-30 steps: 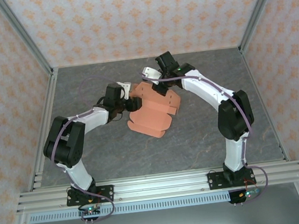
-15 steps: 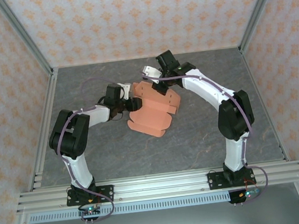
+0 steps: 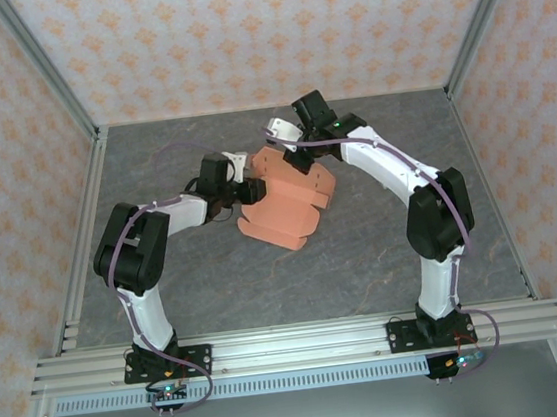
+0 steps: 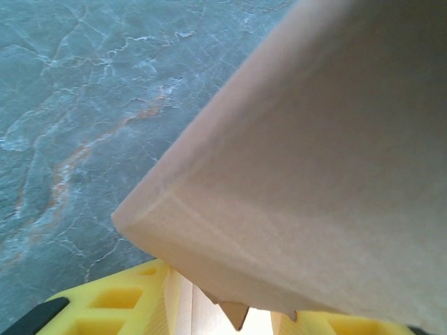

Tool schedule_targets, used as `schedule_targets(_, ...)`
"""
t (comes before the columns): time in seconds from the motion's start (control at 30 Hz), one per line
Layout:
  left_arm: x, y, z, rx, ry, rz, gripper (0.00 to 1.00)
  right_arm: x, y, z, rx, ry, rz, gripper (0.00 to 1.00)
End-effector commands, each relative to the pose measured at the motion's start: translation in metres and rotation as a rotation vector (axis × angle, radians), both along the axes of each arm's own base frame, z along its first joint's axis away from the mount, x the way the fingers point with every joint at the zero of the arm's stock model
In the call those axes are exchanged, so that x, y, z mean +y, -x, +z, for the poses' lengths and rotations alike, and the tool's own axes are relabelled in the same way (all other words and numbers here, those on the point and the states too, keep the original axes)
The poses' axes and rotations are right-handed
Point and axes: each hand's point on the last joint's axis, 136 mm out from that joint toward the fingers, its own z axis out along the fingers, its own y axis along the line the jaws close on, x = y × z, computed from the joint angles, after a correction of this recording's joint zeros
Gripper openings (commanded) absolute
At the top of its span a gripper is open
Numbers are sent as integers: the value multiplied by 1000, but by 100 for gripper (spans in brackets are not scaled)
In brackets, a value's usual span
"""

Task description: Fold the paper box

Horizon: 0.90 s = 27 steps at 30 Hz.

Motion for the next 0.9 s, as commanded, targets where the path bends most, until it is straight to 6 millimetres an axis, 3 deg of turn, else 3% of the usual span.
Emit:
schedule_targets(0.0, -20, -8, 26, -90, 67, -41, 38, 9, 1, 12, 3, -42, 17, 0)
schedule_targets(0.37, -20, -9, 40, -131, 126, -8, 47, 7, 2, 6, 12, -27, 17, 0)
schedule_targets(0.53, 1, -1, 37, -123, 53, 59, 49, 4, 2, 6, 12, -4, 14, 0)
schedule_targets(0.7, 43, 22, 23, -95, -53, 211, 54, 2, 2, 8, 7, 2, 8, 0)
schedule_targets(0.77, 43, 36, 27, -96, -28, 197, 55, 2, 2, 9, 5, 2, 8, 0)
schedule_targets(0.87, 27, 56, 38, -107, 20, 123, 55, 3, 1, 9, 8, -3, 3, 0)
